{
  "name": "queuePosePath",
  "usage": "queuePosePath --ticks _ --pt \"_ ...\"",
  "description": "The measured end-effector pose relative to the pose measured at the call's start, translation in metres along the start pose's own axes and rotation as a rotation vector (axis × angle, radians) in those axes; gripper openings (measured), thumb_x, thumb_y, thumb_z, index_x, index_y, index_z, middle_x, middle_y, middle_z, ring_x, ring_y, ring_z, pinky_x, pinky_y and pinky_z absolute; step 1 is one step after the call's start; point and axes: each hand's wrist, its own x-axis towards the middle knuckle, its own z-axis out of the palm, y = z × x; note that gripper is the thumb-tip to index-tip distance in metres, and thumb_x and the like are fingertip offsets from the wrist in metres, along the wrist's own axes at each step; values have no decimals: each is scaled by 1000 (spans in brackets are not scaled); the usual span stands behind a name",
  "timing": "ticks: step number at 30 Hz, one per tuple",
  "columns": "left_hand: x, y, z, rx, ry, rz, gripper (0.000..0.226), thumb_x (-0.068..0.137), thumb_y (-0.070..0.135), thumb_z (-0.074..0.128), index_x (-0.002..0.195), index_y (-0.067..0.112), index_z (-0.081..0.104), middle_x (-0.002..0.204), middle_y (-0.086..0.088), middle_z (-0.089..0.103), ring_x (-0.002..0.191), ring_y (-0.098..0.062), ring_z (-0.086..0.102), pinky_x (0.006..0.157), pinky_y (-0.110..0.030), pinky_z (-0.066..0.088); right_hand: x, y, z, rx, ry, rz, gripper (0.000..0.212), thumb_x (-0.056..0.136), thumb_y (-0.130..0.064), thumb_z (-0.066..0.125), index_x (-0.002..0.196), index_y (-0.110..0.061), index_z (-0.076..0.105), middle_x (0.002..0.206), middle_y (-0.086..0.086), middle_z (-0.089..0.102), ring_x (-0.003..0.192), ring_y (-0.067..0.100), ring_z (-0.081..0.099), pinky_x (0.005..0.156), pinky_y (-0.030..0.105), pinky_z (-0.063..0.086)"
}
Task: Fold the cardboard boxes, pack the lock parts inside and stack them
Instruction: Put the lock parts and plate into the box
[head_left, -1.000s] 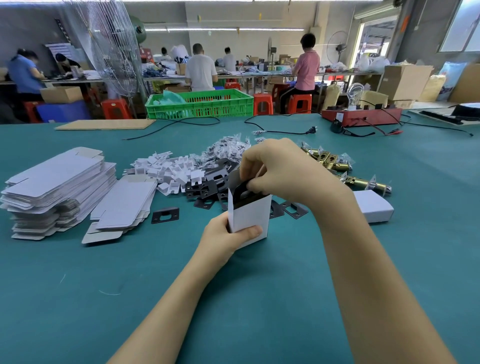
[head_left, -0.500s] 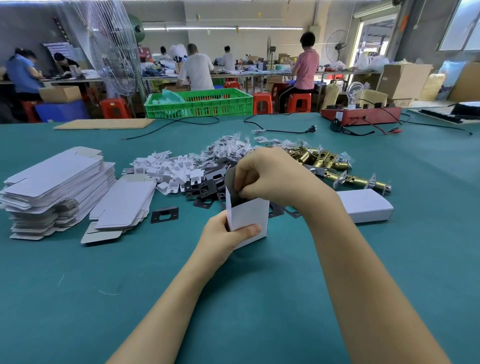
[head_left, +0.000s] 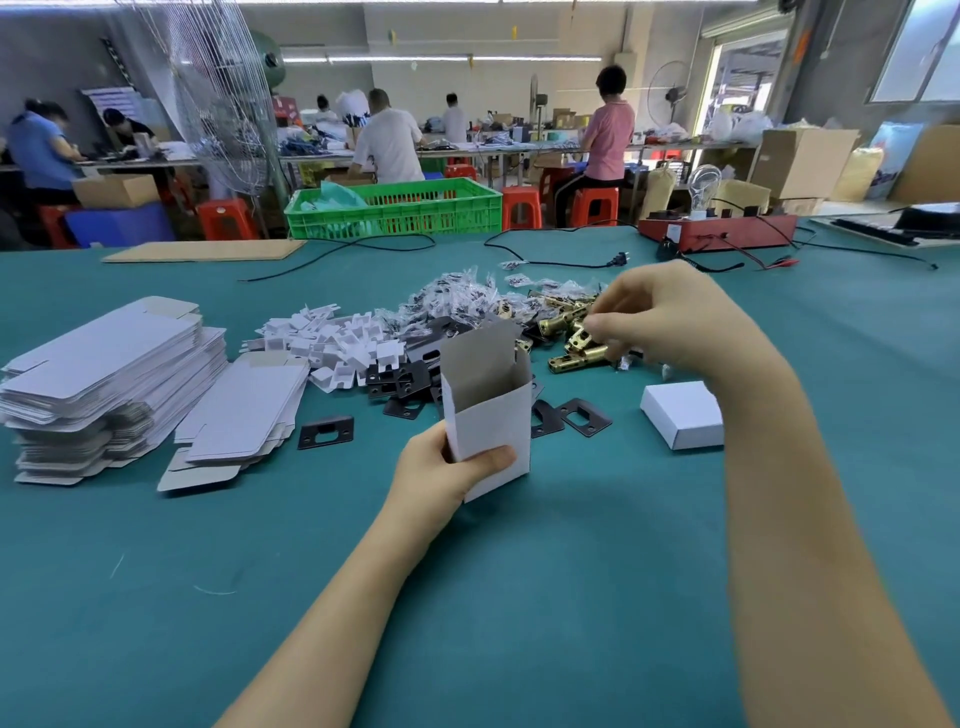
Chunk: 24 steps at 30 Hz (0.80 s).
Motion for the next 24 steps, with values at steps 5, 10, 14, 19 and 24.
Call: queuePosePath --ticks 5,10,14,19,24 --pt "2 -2 -3 -126 207 -12 18 77 15 82 90 22 72 84 9 76 77 -10 72 62 -21 56 7 30 5 -39 -62 170 13 88 -24 67 87 -11 66 77 4 71 62 10 69 49 20 45" --pt "5 -4 -7 -175 350 15 16 78 18 81 88 23 68 78 19 74 71 1 69 58 -15 51 13 46 22 -75 -132 234 14 93 -24 61 87 -12 65 82 6 71 67 13 68 53 22 46" --pt "6 -8 -6 -94 340 6 17 78 22 82 89 25 69 80 15 74 81 -7 70 69 -25 54 21 49 40 -49 -28 224 12 93 -22 58 85 -14 64 78 3 71 64 10 66 54 22 48" --pt "8 -11 -8 -68 317 6 18 78 25 81 89 29 67 81 16 73 83 -7 69 72 -27 53 40 52 80 64 94 212 16 91 -15 53 78 -17 61 75 3 71 69 15 68 62 29 52" --pt "8 -10 -7 -37 279 9 19 79 23 80 92 29 68 86 17 74 86 -7 70 78 -31 56 81 62 116 -216 90 105 25 93 -6 43 107 -5 63 105 11 66 94 25 59 80 33 48"
